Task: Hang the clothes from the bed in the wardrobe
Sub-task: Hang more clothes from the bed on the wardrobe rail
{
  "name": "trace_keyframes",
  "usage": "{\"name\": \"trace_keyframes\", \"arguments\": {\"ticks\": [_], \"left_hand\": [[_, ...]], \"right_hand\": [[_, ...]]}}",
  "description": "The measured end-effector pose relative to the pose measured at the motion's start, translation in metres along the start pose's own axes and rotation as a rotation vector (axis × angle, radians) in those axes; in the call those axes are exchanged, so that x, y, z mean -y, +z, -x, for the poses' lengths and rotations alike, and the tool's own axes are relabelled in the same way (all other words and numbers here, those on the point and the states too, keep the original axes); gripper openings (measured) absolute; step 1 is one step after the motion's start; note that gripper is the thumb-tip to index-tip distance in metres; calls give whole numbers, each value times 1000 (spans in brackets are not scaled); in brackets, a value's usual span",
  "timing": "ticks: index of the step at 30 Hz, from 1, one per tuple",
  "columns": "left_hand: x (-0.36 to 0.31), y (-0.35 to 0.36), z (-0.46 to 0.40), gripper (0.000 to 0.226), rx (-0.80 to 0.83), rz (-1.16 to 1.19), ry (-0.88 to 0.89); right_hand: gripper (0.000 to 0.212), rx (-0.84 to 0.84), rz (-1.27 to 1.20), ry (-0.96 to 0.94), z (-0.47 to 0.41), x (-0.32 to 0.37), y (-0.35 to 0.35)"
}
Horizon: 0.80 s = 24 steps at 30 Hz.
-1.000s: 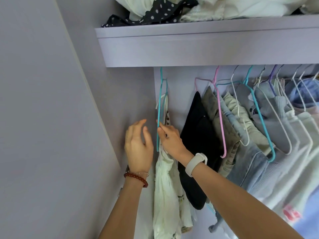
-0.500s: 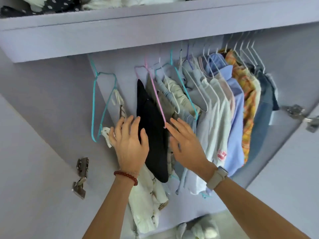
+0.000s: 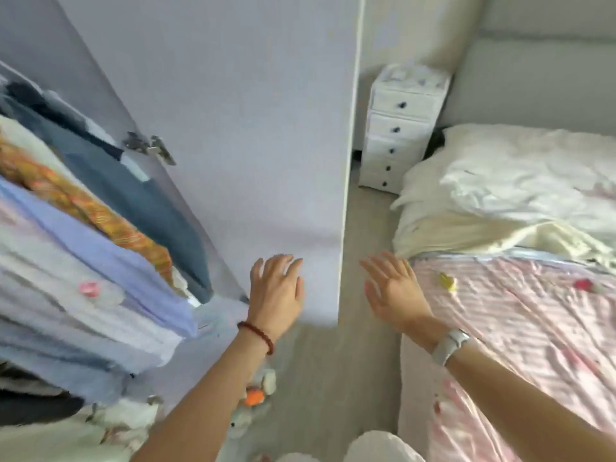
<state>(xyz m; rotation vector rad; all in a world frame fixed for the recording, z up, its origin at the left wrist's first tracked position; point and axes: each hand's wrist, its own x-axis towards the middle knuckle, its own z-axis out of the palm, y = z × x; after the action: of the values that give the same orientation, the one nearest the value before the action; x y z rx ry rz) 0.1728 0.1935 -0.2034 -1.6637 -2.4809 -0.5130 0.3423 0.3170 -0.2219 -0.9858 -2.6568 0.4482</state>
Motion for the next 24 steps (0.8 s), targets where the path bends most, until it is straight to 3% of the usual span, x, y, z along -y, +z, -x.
{"name": "trace_keyframes", "arguments": {"ticks": [5, 10, 19, 24], "left_hand": [[-123, 55, -64, 26, 101, 137, 298], [-200, 100, -122, 25, 168, 209, 481], [-301, 200, -258, 38, 473, 276, 593], [-346, 241, -318, 39, 533, 251, 651]], "right_hand": [[38, -115, 45, 315, 45, -114, -38], [39, -178, 51, 573, 69, -191, -56], [40, -258, -49, 969, 36, -301, -81], [40, -318, -178, 1177, 22, -356, -87]]}}
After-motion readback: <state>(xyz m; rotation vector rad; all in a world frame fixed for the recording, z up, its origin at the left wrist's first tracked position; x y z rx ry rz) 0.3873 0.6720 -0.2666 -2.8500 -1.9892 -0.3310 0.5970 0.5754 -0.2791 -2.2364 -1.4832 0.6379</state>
